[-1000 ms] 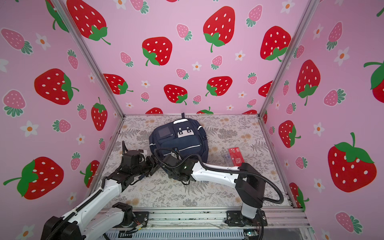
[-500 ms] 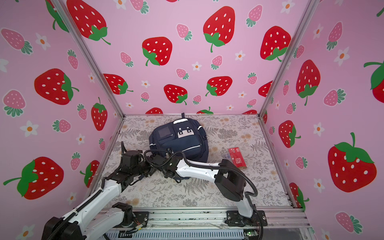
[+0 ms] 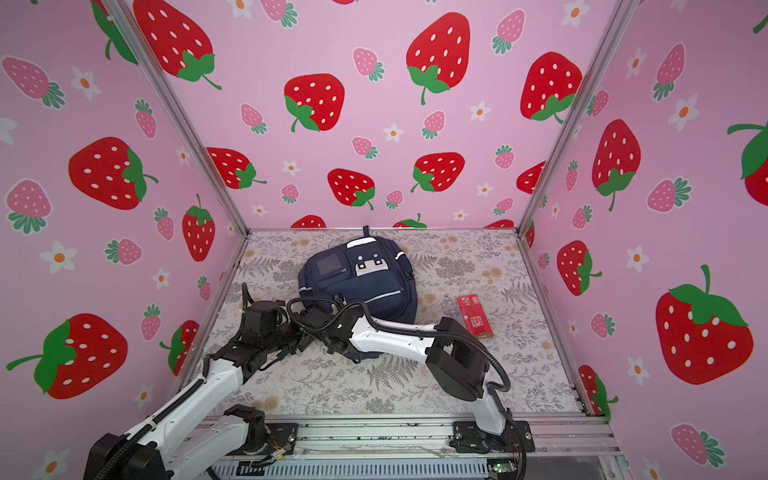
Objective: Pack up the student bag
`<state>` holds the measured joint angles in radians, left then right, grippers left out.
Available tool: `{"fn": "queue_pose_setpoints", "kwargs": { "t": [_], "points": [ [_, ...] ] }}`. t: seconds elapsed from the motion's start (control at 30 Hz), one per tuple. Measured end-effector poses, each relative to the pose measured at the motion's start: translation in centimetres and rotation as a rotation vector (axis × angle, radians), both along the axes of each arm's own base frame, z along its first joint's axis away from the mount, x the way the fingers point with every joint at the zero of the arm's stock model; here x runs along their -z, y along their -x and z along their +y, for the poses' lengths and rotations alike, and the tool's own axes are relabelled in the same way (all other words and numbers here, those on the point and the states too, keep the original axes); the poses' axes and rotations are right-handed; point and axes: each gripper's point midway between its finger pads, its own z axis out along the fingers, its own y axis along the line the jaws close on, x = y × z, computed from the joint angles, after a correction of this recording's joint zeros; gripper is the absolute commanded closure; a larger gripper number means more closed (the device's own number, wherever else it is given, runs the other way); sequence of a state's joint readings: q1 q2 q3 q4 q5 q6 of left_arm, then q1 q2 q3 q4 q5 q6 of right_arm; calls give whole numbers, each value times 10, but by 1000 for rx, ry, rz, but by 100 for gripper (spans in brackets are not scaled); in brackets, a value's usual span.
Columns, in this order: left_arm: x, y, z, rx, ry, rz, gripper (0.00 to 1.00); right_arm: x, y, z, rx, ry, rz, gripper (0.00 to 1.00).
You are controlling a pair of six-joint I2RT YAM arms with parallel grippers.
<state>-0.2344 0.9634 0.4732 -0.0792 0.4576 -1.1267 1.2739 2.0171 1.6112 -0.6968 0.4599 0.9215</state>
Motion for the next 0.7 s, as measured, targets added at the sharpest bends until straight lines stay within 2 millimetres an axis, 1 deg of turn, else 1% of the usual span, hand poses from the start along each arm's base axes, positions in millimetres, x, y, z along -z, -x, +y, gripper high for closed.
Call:
{"fn": "queue_pose_setpoints", "kwargs": {
  "t": [0.07, 0.2, 0.27, 0.33, 0.5, 0.57, 0.63, 0.7],
  "points": [
    [1, 0, 0, 1, -1, 4, 38, 0, 0, 0, -2, 3, -4, 100],
    [8, 0, -1, 5, -3, 30, 38, -2, -2, -1, -12, 10, -15, 100],
    [11, 0, -2, 7, -5, 40, 37, -7, -2, 0, -27, 10, -26, 100],
    [12, 1, -4, 13, -5, 45, 37, -18, -3, 1, -54, -8, -44, 100],
    [11, 1, -13, 29, 6, 42, 36, -65, 0, 4, -181, -97, -119, 100],
    [13, 0, -17, 35, 9, 47, 36, -77, 1, 3, -229, -110, -154, 100],
    [12, -2, -21, 40, 11, 49, 35, -78, 2, 0, -270, -98, -175, 100],
    [12, -4, -26, 48, 12, 54, 35, -74, 5, -3, -316, -79, -187, 100]
  ]
}}
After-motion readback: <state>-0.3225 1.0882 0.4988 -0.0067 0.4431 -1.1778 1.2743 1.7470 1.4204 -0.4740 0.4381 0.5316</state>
